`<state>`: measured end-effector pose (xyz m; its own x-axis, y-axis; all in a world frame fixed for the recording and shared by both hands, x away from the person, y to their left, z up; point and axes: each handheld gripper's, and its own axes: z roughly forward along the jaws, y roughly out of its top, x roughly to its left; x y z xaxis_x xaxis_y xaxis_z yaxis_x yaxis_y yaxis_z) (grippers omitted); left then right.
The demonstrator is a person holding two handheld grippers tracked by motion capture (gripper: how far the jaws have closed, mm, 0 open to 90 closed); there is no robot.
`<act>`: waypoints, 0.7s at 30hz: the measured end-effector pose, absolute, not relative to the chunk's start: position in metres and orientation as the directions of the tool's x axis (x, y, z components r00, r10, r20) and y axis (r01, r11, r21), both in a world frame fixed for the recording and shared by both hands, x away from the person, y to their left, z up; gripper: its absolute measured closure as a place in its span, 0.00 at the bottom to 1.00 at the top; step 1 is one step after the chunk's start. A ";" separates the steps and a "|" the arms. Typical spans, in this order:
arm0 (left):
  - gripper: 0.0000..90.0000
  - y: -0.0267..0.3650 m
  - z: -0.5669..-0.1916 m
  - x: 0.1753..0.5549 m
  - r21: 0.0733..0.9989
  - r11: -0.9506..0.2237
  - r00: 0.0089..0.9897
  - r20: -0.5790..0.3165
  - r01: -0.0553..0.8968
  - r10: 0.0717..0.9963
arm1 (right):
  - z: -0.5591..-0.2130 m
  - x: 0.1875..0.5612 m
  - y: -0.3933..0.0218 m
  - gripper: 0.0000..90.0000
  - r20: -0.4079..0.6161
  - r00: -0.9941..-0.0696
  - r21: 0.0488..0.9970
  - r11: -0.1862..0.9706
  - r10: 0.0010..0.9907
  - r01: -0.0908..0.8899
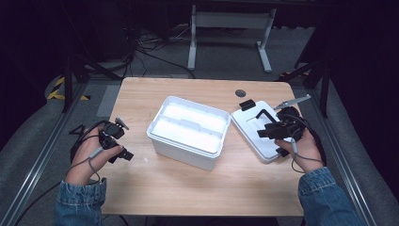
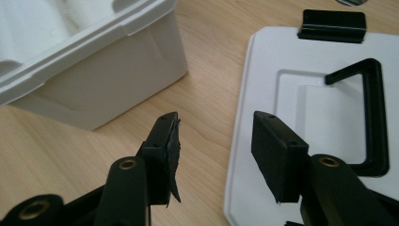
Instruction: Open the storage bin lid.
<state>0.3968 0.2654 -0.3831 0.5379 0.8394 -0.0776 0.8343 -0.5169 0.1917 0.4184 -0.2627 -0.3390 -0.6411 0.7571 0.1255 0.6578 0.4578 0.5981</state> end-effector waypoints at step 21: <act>0.27 0.265 -0.385 0.399 0.191 -0.517 0.537 -0.073 0.834 0.840 | -0.373 0.375 -0.227 0.57 0.119 -0.732 0.628 0.519 0.671 0.579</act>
<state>0.3990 0.2650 -0.3850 0.5375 0.8402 -0.0726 0.8342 -0.5171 0.1915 0.3749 -0.2266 -0.3731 -0.7316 0.6712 0.1195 0.5791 0.5193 0.6285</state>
